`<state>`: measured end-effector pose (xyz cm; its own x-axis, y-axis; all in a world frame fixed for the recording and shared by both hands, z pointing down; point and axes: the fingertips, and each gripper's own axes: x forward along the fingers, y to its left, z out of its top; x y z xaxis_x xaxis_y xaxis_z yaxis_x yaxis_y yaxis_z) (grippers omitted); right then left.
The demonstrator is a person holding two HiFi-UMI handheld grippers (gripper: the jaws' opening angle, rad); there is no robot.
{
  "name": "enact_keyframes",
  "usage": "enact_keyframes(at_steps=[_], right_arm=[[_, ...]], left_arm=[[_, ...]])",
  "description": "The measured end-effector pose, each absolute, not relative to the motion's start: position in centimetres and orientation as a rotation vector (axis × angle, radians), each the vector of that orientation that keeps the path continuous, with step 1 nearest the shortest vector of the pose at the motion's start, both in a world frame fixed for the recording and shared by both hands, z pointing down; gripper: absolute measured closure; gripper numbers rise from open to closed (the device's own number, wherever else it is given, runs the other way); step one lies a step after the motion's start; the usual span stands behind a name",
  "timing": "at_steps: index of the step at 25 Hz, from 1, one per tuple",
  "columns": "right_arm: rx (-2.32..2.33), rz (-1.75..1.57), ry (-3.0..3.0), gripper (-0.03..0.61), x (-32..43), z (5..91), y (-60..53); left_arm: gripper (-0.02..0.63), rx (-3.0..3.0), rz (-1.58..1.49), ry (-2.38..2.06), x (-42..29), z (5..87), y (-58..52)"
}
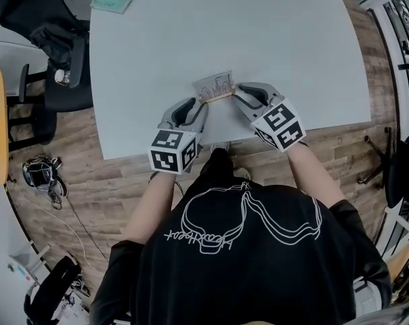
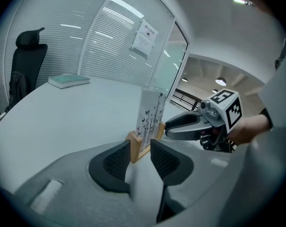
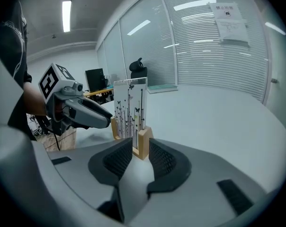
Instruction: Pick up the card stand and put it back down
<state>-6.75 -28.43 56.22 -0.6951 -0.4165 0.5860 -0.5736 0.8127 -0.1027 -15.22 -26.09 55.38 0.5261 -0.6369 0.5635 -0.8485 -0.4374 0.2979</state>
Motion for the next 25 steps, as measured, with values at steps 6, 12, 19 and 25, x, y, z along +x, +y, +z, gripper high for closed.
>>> enact_keyframes(at_steps=[6, 12, 19, 25], right_arm=[[0.725, 0.378, -2.436, 0.457, -7.7, 57.3, -29.1], [0.768, 0.367, -2.425, 0.483, -7.6, 57.7, -29.4], [0.814, 0.339, -2.416, 0.497, -7.5, 57.7, -29.8], [0.827, 0.341, -2.412, 0.502, -7.5, 57.7, -29.7]], left_arm=[[0.492, 2.212, 0.523, -1.226, -15.2, 56.5, -26.8], [0.520, 2.198, 0.539, -1.256, -15.3, 56.9, -27.2], [0.523, 2.194, 0.537, -1.261, -15.2, 57.0, -27.3], [0.525, 2.177, 0.545, -1.276, -15.1, 56.9, -27.1]])
